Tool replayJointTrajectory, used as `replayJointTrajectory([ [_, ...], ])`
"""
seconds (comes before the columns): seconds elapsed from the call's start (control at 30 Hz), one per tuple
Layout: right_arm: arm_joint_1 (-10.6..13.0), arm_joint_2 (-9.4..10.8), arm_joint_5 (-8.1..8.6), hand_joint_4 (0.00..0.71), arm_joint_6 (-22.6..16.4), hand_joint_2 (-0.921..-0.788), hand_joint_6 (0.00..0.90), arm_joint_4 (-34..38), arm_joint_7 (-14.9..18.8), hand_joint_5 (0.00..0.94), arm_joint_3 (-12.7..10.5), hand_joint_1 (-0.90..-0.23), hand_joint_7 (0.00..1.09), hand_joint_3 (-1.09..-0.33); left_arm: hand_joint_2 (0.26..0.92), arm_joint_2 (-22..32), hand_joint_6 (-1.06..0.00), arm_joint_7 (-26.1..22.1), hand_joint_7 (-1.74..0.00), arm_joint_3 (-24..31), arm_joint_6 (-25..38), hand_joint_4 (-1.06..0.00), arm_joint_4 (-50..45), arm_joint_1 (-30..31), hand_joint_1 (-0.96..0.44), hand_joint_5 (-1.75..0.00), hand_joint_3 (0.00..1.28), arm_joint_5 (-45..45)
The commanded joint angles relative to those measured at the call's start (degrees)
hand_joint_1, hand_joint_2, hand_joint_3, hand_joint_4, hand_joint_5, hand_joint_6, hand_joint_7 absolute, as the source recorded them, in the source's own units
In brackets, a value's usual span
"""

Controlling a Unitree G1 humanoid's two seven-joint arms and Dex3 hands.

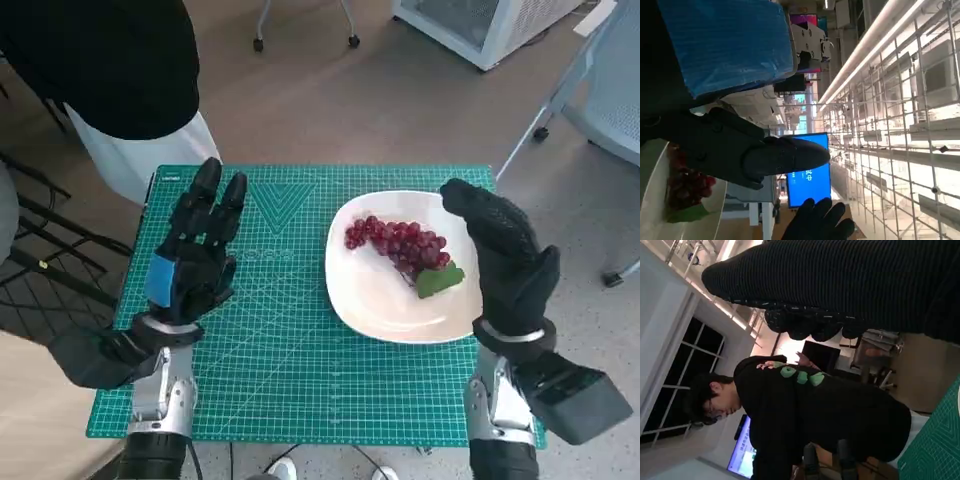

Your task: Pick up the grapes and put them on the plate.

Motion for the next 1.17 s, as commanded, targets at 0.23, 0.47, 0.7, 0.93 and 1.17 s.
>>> replayJointTrajectory([
  [0.23,1.20,-0.01,-0.28,0.391,1.01,-0.921,0.072,0.26,-0.65,0.003,-0.29,-0.685,0.43,-0.690,0.921,-0.12,-0.21,-1.33,-0.02,0.29,0.24,-0.14,0.17,0.58,-0.62,0.00,0.43,-0.39],
  [0.47,1.07,-0.15,-0.44,0.392,1.09,-0.921,0.072,0.41,-0.73,0.003,-0.37,-0.685,0.43,-0.691,0.921,-0.01,-0.21,-1.46,-0.02,0.49,0.35,-0.14,0.16,0.64,-0.62,0.00,0.43,-0.35],
  [0.7,1.00,-0.37,-0.25,0.393,1.35,-0.921,0.074,0.25,-0.54,0.003,-0.41,-0.685,0.43,-0.689,0.921,-0.11,-0.22,-1.22,-0.02,0.73,0.19,-0.15,0.11,0.58,-0.61,0.00,0.42,-0.26],
  [0.93,1.04,-0.50,-0.07,0.393,1.68,-0.921,0.075,-0.06,-0.41,0.003,-0.38,-0.685,0.42,-0.688,0.921,-0.26,-0.21,-0.71,-0.01,0.81,-0.13,-0.15,0.01,0.50,-0.59,0.00,0.42,0.15],
  [1.17,0.99,-0.68,0.10,0.393,2.05,-0.921,0.075,-0.04,-0.27,0.002,-0.45,-0.685,0.42,-0.689,0.921,-1.27,-0.37,0.61,-0.08,1.16,-3.52,-0.24,0.32,0.73,-0.22,-0.02,0.22,1.51],
])
